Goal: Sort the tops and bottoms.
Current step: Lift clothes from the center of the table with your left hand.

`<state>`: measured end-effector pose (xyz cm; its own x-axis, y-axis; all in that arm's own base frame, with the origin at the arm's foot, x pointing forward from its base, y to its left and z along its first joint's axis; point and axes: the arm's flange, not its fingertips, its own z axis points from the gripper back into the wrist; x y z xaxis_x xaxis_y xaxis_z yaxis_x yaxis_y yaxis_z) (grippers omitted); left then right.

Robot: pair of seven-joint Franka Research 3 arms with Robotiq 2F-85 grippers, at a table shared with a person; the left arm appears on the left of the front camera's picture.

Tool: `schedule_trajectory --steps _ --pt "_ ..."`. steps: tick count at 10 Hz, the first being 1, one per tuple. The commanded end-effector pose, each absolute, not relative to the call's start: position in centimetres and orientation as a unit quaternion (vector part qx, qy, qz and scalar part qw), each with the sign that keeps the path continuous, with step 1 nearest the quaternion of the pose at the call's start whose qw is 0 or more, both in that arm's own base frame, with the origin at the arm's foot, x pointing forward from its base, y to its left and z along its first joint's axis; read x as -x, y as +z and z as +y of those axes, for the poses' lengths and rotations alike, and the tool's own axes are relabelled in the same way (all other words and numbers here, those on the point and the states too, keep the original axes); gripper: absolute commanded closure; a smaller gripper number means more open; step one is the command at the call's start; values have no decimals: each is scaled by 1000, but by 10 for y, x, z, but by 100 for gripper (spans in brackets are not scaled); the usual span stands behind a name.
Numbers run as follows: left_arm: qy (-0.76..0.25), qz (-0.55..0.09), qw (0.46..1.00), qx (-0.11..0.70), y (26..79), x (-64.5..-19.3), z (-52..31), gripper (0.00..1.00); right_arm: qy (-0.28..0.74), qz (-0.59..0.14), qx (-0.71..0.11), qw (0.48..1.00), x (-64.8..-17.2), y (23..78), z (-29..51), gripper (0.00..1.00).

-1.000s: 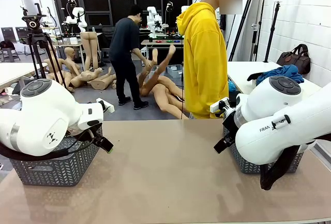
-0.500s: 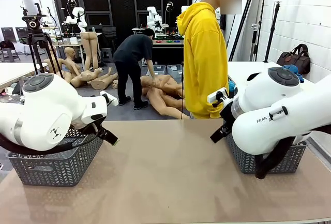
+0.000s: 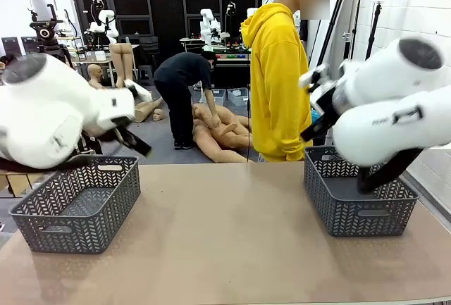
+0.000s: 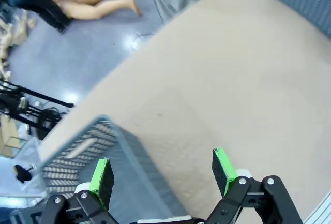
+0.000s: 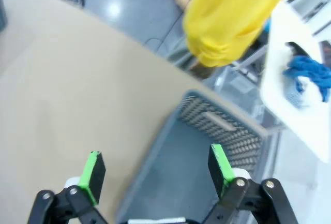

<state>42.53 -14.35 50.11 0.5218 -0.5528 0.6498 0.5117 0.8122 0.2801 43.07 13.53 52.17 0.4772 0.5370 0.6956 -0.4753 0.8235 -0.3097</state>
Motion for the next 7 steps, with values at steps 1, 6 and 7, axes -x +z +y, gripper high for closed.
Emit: schedule_trajectory --steps 1,6,7 --pt "-302 -373 876 -54 543 -434 -95 0 245 -437 83 862 -434 560 96 0" --pt "-169 -312 931 -81 557 -450 85 0 23 -422 145 895 -411 576 -109 0" --pt "-137 -311 937 -80 553 -444 118 0 -13 -432 134 892 -398 564 -140 0"
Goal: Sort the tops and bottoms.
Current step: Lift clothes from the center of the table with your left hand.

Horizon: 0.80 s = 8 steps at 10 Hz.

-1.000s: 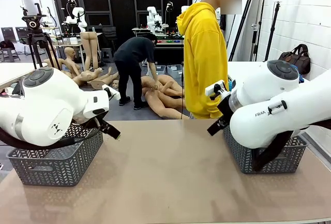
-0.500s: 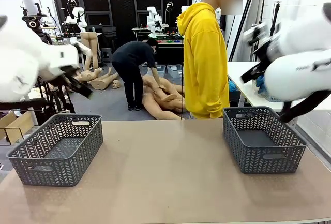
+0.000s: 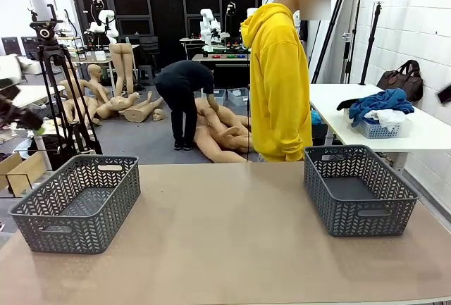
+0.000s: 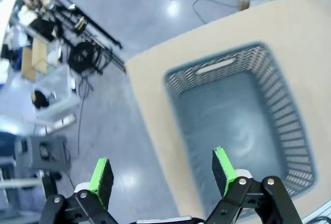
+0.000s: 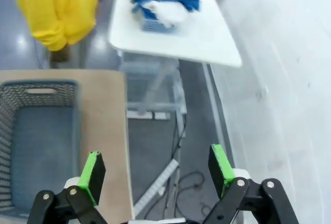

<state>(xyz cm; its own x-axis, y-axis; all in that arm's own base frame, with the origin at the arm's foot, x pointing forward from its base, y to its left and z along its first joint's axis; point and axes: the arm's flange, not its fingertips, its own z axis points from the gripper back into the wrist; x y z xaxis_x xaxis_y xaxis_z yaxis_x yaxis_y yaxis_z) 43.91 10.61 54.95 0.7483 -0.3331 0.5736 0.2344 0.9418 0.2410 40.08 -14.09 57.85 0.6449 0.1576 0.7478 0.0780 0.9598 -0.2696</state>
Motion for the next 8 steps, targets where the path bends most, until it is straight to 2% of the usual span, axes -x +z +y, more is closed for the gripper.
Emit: schedule_trajectory --steps 1,4,6,7,8 --pt "-106 -306 943 -73 547 -429 152 0 -45 -430 126 893 -381 546 -165 0" --pt "-38 -264 963 -31 505 -403 203 0 -96 -417 107 898 -356 501 -191 0" --pt "-25 -266 964 5 485 -392 209 0 -104 -423 99 895 -351 490 -189 0" --pt "-28 -259 965 -37 500 -398 209 0 -93 -400 110 905 -365 510 -206 0" --pt "-28 -259 965 -37 500 -398 209 0 -93 -400 110 905 -365 510 -206 0"
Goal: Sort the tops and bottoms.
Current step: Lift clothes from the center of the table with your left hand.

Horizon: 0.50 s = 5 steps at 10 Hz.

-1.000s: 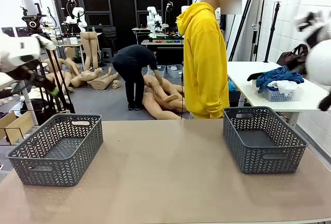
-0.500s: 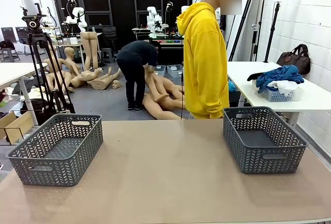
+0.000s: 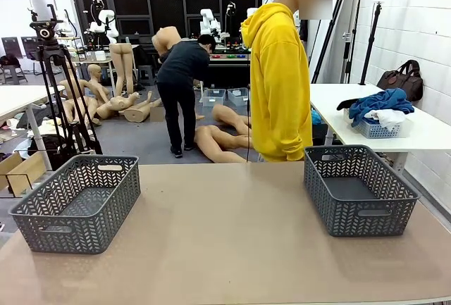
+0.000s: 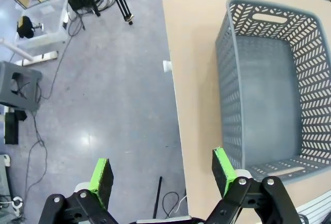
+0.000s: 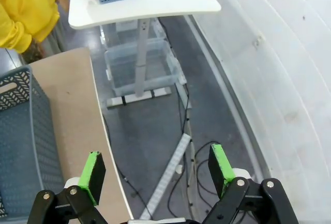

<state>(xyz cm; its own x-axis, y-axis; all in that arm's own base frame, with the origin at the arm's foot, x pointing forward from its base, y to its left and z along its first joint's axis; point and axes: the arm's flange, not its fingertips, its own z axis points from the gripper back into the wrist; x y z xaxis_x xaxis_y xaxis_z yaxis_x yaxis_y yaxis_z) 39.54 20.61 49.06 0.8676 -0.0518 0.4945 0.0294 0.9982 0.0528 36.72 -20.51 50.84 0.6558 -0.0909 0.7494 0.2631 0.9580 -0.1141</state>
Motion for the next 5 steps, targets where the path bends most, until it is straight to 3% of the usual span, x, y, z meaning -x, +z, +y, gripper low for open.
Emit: schedule_trajectory --steps 1,5 --pt "-28 -259 965 -37 500 -398 209 0 -93 -400 110 905 -365 510 -206 0" --pt "-28 -259 965 -37 500 -398 209 0 -93 -400 110 905 -365 510 -206 0"
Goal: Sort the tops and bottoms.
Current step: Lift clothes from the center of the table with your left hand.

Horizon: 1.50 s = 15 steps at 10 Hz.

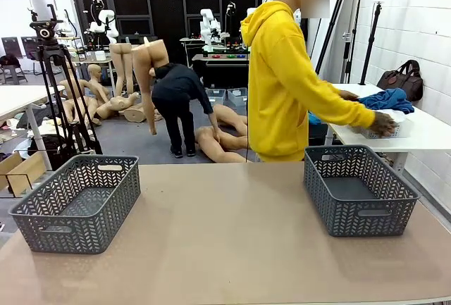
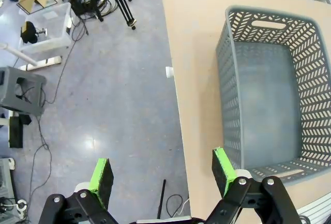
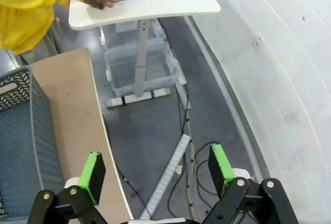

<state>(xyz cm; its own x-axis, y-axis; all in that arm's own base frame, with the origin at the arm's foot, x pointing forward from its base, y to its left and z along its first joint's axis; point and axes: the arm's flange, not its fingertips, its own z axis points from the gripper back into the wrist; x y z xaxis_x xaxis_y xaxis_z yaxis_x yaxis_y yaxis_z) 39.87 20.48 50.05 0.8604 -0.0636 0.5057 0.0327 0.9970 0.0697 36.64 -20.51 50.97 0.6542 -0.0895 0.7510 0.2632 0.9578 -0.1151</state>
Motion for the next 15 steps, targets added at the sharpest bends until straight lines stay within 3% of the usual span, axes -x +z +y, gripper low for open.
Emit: schedule_trajectory --steps 1,15 --pt "-28 -259 965 -37 500 -398 209 0 -93 -400 110 905 -365 510 -206 0" --pt "-28 -259 965 -37 500 -398 209 0 -93 -400 110 905 -365 510 -206 0"
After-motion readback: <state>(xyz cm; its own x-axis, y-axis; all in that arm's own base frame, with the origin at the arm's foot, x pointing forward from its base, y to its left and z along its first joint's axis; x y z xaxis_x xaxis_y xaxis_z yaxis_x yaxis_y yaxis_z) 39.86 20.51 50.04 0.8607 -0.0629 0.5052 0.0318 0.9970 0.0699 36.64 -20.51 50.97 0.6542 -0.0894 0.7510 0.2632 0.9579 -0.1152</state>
